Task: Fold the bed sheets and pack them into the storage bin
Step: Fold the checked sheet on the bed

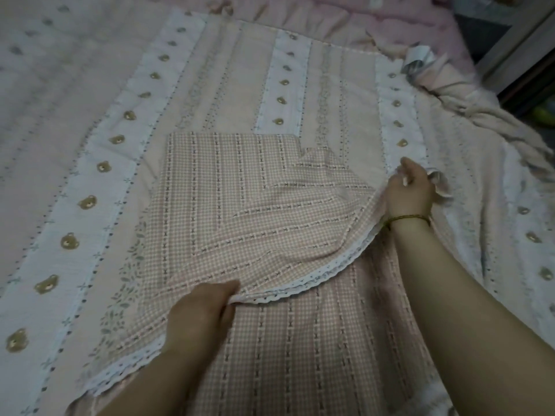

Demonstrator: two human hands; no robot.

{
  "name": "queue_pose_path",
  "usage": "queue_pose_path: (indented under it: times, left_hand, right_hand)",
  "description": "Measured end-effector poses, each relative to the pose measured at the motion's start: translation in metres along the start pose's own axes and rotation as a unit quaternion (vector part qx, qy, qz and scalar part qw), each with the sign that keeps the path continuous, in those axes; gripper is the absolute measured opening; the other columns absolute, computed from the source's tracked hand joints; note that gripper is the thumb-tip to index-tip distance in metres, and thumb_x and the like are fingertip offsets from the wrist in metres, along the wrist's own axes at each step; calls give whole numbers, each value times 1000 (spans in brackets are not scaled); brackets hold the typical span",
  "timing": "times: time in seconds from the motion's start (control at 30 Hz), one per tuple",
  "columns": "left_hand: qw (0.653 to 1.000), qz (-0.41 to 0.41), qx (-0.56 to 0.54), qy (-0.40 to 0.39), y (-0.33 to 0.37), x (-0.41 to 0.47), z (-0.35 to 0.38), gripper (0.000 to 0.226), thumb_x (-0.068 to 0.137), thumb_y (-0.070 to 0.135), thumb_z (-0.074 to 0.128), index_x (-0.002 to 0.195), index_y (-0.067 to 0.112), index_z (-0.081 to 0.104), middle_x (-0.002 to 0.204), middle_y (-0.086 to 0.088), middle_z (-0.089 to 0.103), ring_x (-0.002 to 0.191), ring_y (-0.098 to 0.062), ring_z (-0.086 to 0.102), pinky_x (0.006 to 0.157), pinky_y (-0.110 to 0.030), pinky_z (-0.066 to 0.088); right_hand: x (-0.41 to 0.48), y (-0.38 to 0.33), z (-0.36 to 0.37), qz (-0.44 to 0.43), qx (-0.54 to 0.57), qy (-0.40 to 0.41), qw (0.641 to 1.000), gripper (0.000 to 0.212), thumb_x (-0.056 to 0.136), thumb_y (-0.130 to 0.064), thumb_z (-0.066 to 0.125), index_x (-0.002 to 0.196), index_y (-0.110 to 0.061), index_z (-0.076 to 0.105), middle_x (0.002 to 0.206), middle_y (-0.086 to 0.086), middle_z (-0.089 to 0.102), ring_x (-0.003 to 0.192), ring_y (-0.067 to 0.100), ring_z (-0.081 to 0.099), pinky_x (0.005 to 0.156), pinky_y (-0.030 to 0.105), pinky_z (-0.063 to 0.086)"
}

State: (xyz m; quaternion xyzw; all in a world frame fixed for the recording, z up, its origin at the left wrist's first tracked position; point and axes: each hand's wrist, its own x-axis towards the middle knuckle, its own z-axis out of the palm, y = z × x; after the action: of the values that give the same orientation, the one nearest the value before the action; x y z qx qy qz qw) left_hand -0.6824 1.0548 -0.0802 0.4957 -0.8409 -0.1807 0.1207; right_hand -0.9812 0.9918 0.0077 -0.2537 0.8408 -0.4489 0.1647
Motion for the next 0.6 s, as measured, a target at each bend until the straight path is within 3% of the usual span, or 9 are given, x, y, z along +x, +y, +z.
queue_pose_path:
  times: [0.07,0.13,0.23,0.3,0.4,0.5,0.6]
  left_hand:
    - [989,-91,-106,42,2,12,-14,40,72,38,41,84,18,74,74,9,70,64,-11,66,52,-21,48]
    - [943,-220,-227,109,-14,21,-33,33,84,31,48,94,11,71,83,5,65,80,-13,60,62,-22,38]
    - [898,-317,-266,149,-58,32,-61,22,92,10,50,103,0,66,90,-4,58,89,-19,52,71,-24,31]
    - [876,-359,-298,125,-103,37,-79,22,93,10,48,95,-1,67,85,-4,54,89,-24,54,71,-26,31]
    - [836,-410,-363,38,-160,36,-88,33,94,8,48,62,10,55,60,-5,52,56,-19,49,56,-26,35]
    - [762,-462,-453,-25,-203,28,-97,22,93,4,49,73,2,59,60,-11,57,49,-18,50,41,-20,41]
    - [739,-453,-498,-32,-235,27,-100,24,95,10,49,76,1,60,58,-8,55,54,-17,46,41,-17,35]
  right_hand:
    - [-5,-36,23,-45,-23,-25,998,40,95,-11,40,135,-12,45,138,7,47,128,19,42,100,15,28]
    - [-17,-76,53,-93,-52,-53,993,43,94,-13,40,137,-15,41,140,8,45,129,22,41,109,25,29]
    - [-39,-133,109,-138,-102,-109,979,51,93,-17,41,143,-19,31,144,9,38,133,26,35,111,35,29]
    - [-64,-169,161,-154,-120,-182,964,56,94,-17,39,146,-18,21,148,7,33,131,27,37,108,36,33]
    - [-105,-197,241,-157,-131,-291,935,58,93,-13,38,146,-12,16,150,7,27,129,26,39,104,35,39]
    - [-148,-197,312,-149,-166,-393,892,60,95,-11,35,148,-11,8,156,3,9,141,21,20,115,30,21]
    - [-174,-181,344,-129,-209,-453,857,59,96,-10,37,148,-12,10,156,3,11,141,20,20,112,23,16]
